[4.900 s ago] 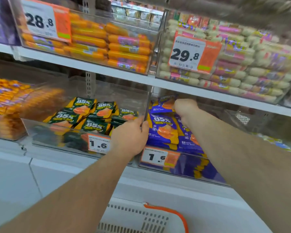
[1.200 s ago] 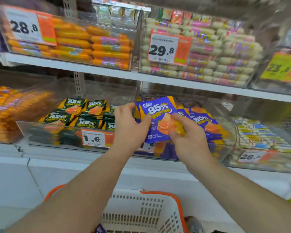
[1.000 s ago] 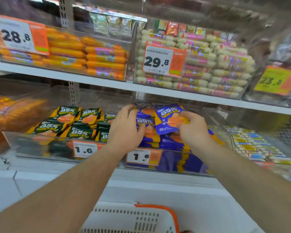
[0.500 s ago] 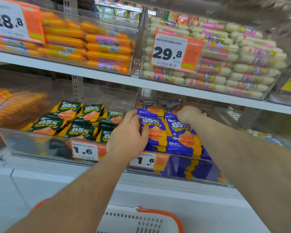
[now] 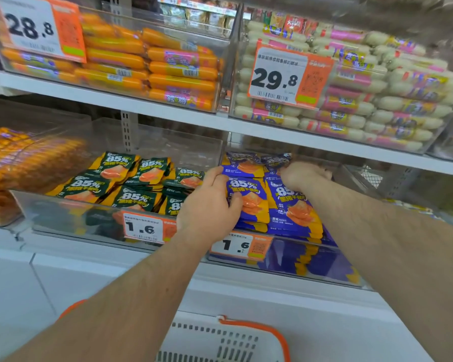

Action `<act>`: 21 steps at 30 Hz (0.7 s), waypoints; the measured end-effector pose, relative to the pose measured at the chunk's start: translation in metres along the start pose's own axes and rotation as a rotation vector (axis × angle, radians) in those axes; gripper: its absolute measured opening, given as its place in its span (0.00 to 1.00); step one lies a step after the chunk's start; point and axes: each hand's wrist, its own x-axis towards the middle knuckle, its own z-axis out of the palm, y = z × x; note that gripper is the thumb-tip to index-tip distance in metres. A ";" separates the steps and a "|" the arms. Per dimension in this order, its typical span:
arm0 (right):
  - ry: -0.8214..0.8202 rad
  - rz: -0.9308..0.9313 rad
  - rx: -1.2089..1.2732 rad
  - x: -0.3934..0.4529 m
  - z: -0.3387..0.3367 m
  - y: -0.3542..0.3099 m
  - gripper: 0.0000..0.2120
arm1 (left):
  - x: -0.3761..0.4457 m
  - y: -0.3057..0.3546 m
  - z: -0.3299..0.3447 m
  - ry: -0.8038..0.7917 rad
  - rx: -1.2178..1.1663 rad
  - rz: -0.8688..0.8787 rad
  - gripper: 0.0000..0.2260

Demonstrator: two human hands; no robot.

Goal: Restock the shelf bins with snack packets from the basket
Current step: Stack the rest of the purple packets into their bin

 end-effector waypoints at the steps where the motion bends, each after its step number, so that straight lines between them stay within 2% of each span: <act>1: 0.045 0.010 -0.001 -0.006 -0.002 0.000 0.20 | 0.001 -0.001 0.000 -0.017 -0.014 -0.003 0.22; 3: 0.180 -0.005 0.010 -0.027 -0.007 -0.002 0.21 | 0.004 -0.003 -0.002 -0.047 -0.084 -0.016 0.23; 5: 0.364 -0.096 0.060 -0.057 -0.011 -0.008 0.20 | 0.004 -0.004 -0.008 -0.038 -0.184 -0.018 0.22; 9: 0.724 -0.405 0.329 -0.114 -0.001 -0.029 0.13 | -0.018 -0.001 -0.026 0.181 -0.145 0.192 0.19; 11: 0.821 -0.555 0.464 -0.143 0.012 -0.041 0.12 | -0.040 -0.002 -0.030 0.261 -0.192 0.260 0.17; 12: 0.841 -0.617 0.516 -0.156 0.021 -0.046 0.12 | -0.054 -0.005 -0.029 0.251 -0.261 0.258 0.15; 15: 0.790 -0.727 0.631 -0.189 0.056 -0.056 0.10 | -0.099 -0.023 -0.021 0.192 -0.464 0.121 0.15; 17: 0.727 -0.755 0.658 -0.206 0.088 -0.062 0.10 | -0.133 -0.043 -0.012 0.154 -0.431 0.019 0.15; 21: 0.390 -0.692 0.676 -0.240 0.175 -0.070 0.12 | -0.191 -0.098 0.016 -0.105 -0.276 -0.194 0.12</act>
